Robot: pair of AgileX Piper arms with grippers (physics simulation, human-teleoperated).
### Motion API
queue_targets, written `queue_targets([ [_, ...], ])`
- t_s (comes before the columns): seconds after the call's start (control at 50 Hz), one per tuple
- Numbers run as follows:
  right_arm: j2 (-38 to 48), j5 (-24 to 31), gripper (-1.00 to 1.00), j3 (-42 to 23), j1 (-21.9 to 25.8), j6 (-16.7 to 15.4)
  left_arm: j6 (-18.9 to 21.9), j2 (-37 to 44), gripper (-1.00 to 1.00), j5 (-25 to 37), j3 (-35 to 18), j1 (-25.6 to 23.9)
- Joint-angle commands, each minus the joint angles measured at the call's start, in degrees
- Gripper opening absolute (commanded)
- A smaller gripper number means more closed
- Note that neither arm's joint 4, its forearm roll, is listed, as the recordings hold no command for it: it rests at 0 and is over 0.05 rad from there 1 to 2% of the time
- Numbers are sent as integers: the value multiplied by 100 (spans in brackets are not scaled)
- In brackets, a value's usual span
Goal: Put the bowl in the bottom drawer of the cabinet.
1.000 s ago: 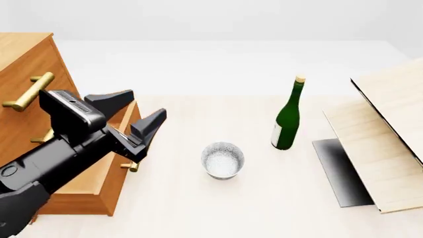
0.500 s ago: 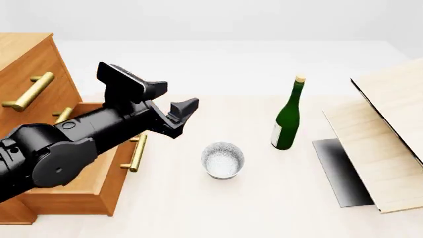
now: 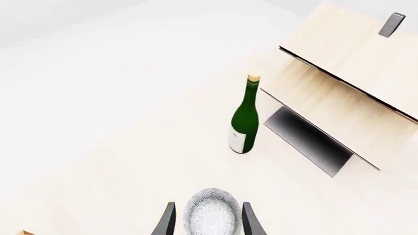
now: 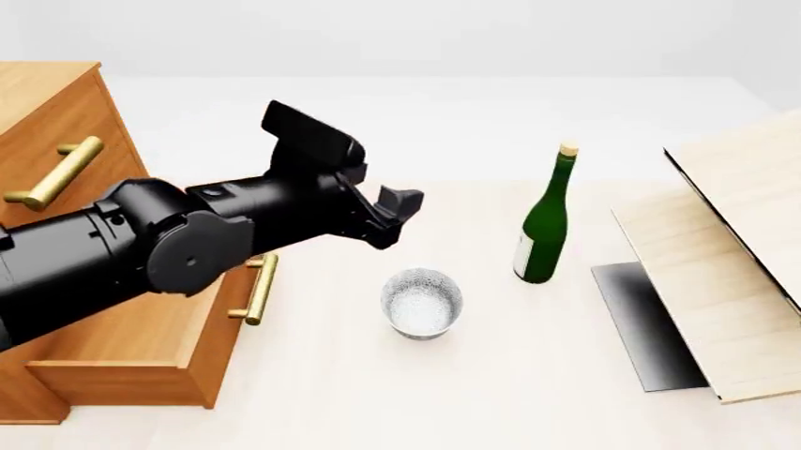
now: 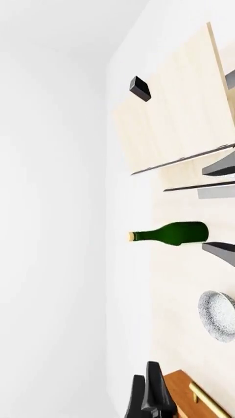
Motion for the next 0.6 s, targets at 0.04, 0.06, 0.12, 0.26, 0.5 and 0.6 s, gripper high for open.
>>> queue_targets([
  [0.04,0,0,100,0,1,0,-138,486,100,671,-594,-82],
  [0.06,0,0,100,0,-1,1,-189,491,100,703,-628,-111],
  [0.12,0,0,100,0,1,-1,-270,541,100,755,-687,-144],
  [0.26,0,0,100,0,0,1,-413,819,100,1068,-964,-202],
  [0.5,0,0,100,0,-1,1,-605,1223,100,1531,-1440,-376],
  [0.6,0,0,100,-1,0,0,-728,1376,100,1630,-1524,-497],
])
